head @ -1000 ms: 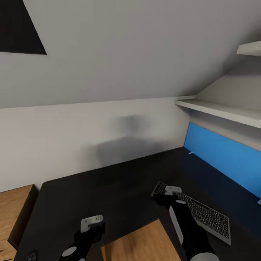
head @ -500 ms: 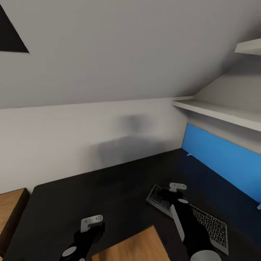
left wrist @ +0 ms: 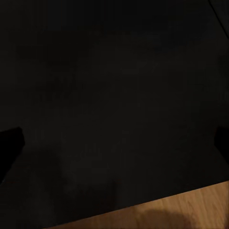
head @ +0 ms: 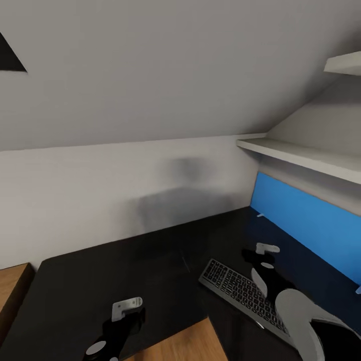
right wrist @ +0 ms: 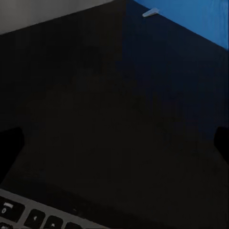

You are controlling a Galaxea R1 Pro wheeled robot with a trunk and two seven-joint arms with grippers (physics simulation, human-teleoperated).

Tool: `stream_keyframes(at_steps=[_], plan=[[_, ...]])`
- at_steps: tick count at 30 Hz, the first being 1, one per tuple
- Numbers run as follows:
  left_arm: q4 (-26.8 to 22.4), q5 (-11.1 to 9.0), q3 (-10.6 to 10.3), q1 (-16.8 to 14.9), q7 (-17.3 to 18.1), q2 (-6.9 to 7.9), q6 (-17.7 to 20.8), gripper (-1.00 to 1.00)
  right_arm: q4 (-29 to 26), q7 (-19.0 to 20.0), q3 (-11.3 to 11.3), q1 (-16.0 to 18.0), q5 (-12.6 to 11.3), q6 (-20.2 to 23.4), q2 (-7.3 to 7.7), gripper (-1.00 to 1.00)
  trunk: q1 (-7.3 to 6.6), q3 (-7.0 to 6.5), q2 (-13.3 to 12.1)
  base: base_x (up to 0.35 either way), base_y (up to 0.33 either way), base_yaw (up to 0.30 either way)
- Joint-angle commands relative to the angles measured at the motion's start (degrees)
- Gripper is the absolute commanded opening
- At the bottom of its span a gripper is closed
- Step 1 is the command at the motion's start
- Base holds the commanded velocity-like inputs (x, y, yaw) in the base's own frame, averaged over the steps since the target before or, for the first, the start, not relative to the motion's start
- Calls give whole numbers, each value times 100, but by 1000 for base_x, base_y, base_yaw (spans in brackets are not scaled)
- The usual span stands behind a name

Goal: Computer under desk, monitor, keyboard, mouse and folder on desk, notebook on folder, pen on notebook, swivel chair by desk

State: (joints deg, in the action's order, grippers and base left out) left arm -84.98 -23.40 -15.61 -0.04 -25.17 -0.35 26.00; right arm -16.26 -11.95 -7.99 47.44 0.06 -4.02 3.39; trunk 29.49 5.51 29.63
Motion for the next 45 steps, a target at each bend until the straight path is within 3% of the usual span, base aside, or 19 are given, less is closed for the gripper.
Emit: stream_keyframes(at_steps=[1,2,3,6,10,12,19,33,45], plan=[[-10,-60,-7,-3,-49,0,8,100,157,-6,-32,60,-53,-183,20,100,3,10,10,3,-3,0],[-10,-60,-9,-4,-49,-3,6,100,354,-10,-56,131,-164,-391,49,100,3,10,10,24,-21,0],[-10,-60,-26,-4,-49,-5,3,100,589,-15,-87,216,-436,-649,82,100,3,10,10,129,-126,0],[-10,-60,-59,-3,-49,-2,2,100,662,-17,-102,240,-601,-748,91,100,3,10,10,171,-171,0],[-3,-61,-189,-4,-49,-3,9,100,709,-14,-219,254,-998,-793,80,100,3,10,10,109,-115,0],[-3,-60,-219,-4,-49,0,9,100,723,-7,-228,256,-1050,-757,73,100,3,10,10,40,-34,0],[-5,-55,-254,-3,-49,1,6,100,710,2,-251,257,-1116,-211,69,100,3,10,10,191,-10,0],[-397,-89,-292,4,-49,-15,19,100,663,10,-259,257,-1118,-97,73,100,3,10,10,48,0,0],[-466,-95,-298,4,-58,-24,24,100,668,-2,-261,257,-1122,-82,63,100,266,225,492,0,0,0]])
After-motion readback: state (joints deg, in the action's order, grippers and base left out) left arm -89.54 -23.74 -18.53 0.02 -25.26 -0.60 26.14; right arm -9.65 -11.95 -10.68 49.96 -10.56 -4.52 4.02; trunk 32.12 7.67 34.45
